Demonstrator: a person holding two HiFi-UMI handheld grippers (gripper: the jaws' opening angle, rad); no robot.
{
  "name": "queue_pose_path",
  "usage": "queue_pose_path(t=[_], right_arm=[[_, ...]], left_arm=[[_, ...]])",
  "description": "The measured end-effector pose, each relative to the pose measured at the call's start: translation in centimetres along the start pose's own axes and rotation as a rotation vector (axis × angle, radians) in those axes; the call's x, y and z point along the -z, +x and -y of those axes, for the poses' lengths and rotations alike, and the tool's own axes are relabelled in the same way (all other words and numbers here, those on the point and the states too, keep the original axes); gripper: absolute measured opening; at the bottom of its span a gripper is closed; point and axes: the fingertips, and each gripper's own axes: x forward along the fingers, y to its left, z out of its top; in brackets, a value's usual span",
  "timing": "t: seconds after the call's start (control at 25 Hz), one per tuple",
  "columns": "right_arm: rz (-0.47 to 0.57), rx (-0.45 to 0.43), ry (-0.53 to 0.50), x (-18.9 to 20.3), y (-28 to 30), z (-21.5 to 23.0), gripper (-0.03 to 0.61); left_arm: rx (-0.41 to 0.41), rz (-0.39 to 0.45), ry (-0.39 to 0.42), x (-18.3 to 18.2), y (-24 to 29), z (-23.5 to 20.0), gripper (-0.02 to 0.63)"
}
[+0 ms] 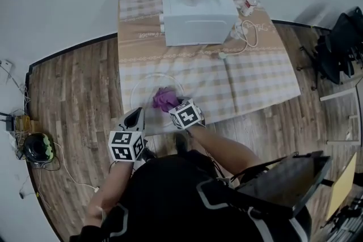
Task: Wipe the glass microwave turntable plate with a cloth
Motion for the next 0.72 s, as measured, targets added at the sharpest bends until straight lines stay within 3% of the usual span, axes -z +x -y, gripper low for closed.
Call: queue_pose_path(t=[0.16, 0.4, 0.72], right_arm=[[0.005, 0.010, -0.001, 0.5, -0.9, 1.5, 0.103], [0.015, 0.012, 0.000, 1.3, -2.2, 3.3, 0.103], [0.032, 0.044, -0.004, 1.8, -3.7, 5.4, 0.103]], left_arm=[[-0.057, 0.026, -0.052, -0.5, 0.1, -0.8, 0.002], [-0.120, 0.030, -0.068, -0.2, -0.2, -1.4, 0.002], [-0.147, 0.029, -0.068, 0.1, -1.0, -1.2, 0.002]])
